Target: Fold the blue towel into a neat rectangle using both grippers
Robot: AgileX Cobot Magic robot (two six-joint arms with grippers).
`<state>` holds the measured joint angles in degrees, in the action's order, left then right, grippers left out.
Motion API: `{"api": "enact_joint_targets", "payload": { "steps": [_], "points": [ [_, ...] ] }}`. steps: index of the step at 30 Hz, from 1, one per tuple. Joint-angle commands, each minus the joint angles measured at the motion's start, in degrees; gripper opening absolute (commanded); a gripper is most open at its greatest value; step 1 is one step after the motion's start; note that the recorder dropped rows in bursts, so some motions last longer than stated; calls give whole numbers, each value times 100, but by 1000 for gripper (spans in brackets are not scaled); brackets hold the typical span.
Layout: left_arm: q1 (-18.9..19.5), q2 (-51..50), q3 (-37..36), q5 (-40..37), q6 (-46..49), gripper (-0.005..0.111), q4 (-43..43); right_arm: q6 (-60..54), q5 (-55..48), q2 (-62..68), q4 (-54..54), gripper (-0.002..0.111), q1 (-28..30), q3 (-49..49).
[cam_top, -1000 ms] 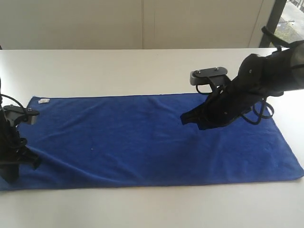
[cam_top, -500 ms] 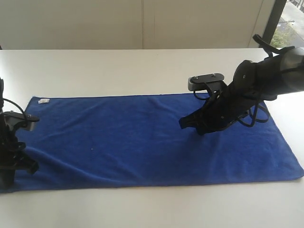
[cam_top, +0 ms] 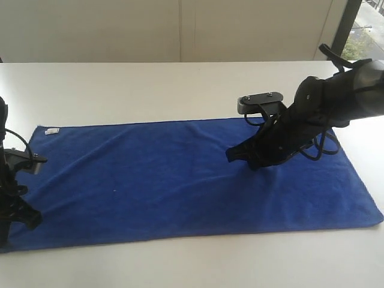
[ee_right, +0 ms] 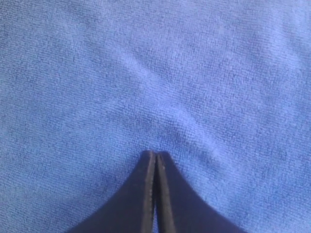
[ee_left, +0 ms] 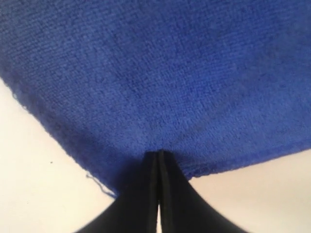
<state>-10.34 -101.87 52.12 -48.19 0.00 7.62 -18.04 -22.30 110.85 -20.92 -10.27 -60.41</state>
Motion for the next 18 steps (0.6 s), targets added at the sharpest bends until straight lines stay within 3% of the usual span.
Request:
{"api": "enact_joint_targets", "payload": {
  "steps": [1,12,18],
  "points": [
    [-11,-36,-36,-157,0,0,54,16,10,53,-1,0,8,-15],
    [-11,500,235,320,0,0,-29,125,133,-522,-1,0,8,-15],
    [-11,992,235,740,0,0,-152,363,-285,-984,14,0,429,-15]
  ]
}}
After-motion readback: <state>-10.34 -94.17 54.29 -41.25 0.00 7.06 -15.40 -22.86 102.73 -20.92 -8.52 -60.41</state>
